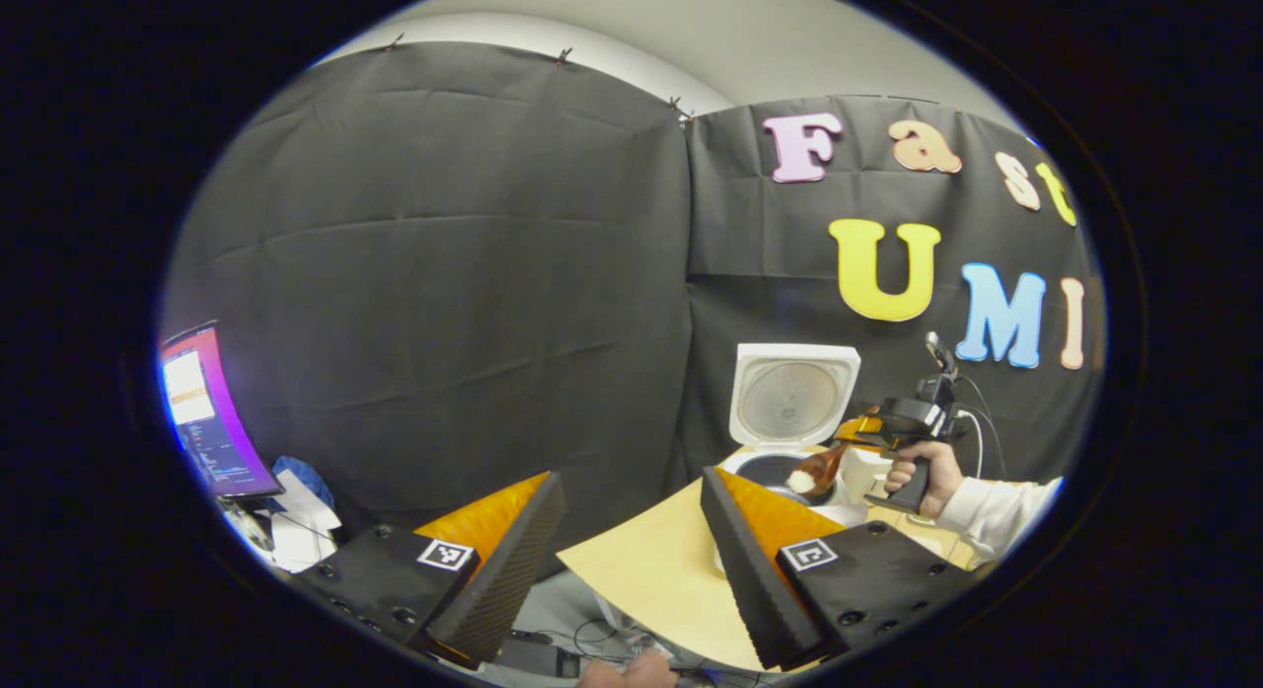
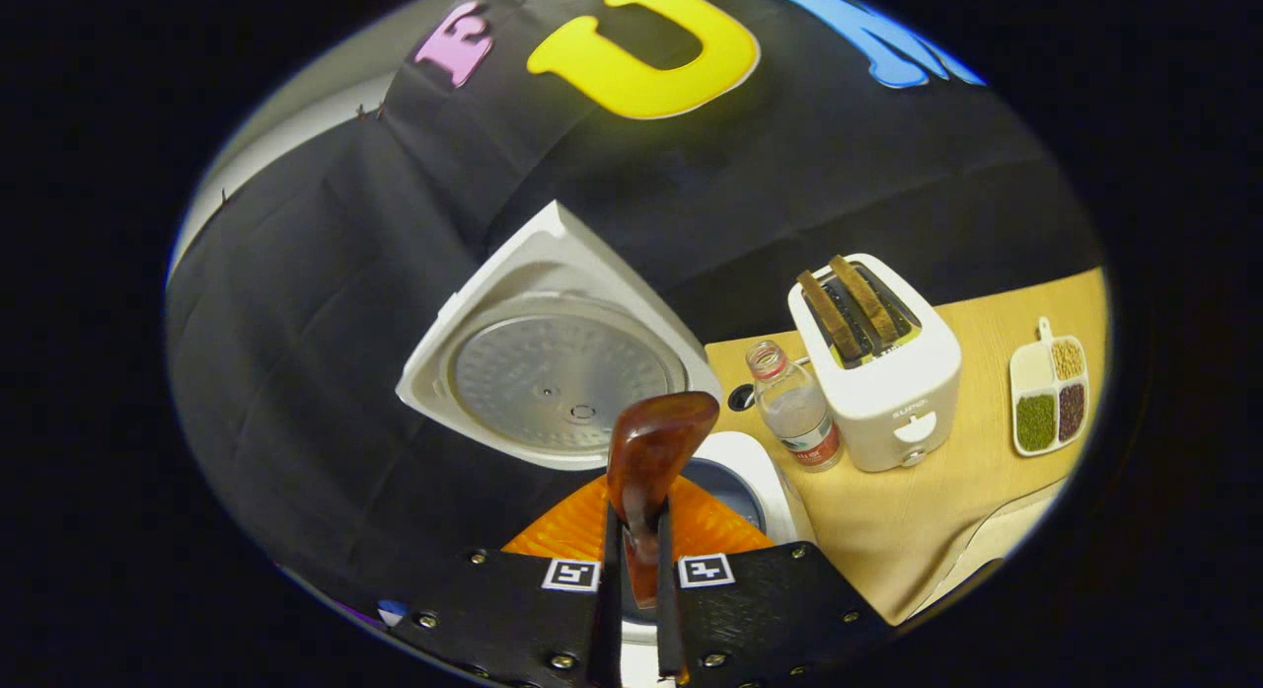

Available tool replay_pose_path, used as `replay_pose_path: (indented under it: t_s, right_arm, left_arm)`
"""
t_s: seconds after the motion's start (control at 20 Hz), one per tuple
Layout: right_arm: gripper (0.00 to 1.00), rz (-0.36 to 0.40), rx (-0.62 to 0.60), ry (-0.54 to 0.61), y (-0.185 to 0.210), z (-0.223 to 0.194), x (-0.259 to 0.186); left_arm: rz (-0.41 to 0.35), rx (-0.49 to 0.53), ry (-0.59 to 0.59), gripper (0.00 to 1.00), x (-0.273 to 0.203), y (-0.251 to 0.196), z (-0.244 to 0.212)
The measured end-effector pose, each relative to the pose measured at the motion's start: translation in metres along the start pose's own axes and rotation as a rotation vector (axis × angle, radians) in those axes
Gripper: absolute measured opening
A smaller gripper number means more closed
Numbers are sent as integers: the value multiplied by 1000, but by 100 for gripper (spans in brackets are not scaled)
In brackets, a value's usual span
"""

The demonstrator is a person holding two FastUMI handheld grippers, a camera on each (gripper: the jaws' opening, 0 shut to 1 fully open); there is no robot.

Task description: Close the left gripper, press the button to open the rice cooker; take a wooden spoon from the chopstick holder with the right hand, scoop a spoonful of rice and pour it into the rice cooker, then put the wooden spoon back into the chopstick holder.

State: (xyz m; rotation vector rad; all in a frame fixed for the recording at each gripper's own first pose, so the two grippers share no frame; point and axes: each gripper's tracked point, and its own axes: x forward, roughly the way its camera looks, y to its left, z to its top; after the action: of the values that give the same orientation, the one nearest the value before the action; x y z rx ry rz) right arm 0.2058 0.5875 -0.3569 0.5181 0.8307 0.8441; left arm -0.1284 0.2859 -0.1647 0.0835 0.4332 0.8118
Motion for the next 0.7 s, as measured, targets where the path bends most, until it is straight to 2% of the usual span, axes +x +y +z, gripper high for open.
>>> replay_pose_path:
  t_s: [0.2,0.3,0.5,0.6,0.7]
  right_arm:
    - [15,-40,-229,10,5,-8,10]
    - [14,-39,-319,21,6,-16,15]
    - [15,-43,-563,9,13,-24,15]
    - [15,-49,-707,-10,19,-30,12]
    - [14,-45,-831,-56,32,-34,4]
  left_arm:
    - [31,-18,12,100,4,13,-5]
    - [37,-29,21,94,7,17,-9]
    - [39,-21,17,94,5,20,-7]
    - [37,-18,20,98,4,20,-7]
    - [33,-21,24,94,5,19,-10]
